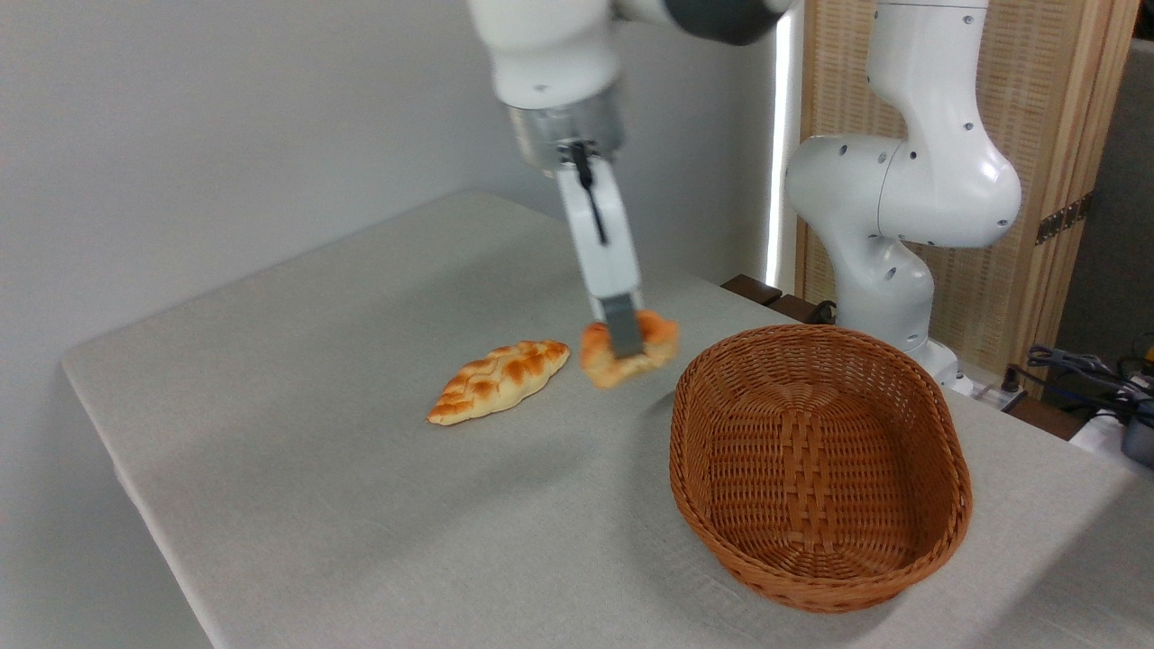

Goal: Put bread into the basket
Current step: 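Lift the bun and carry it over the wicker basket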

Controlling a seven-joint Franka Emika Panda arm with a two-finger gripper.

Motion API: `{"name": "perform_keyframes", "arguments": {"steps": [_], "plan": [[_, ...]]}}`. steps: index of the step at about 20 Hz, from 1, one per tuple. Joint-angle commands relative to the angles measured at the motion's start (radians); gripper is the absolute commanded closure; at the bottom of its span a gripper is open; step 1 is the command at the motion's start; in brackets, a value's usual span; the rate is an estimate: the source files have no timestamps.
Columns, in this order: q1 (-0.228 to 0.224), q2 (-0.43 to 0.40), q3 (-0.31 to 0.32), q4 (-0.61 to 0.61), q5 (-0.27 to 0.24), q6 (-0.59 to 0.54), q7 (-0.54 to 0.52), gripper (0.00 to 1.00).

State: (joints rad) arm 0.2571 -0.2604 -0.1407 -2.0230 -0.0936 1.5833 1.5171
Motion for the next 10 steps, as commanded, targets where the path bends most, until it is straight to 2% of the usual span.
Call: {"name": "perform_keyframes", "arguments": {"steps": [1,2,4,6,9,10], "plan": [[-0.001,-0.014,0.107,-0.022,0.037,-0.042,0.208,0.81],[-0.001,-0.014,0.139,-0.026,0.041,-0.042,0.259,0.81],[-0.001,-0.014,0.197,-0.036,0.092,-0.033,0.363,0.79],[-0.001,-0.013,0.21,-0.048,0.123,-0.025,0.446,0.78],[-0.001,-0.01,0.21,-0.068,0.176,0.001,0.477,0.77],[-0.001,-0.007,0.21,-0.071,0.178,0.016,0.476,0.72]]}}
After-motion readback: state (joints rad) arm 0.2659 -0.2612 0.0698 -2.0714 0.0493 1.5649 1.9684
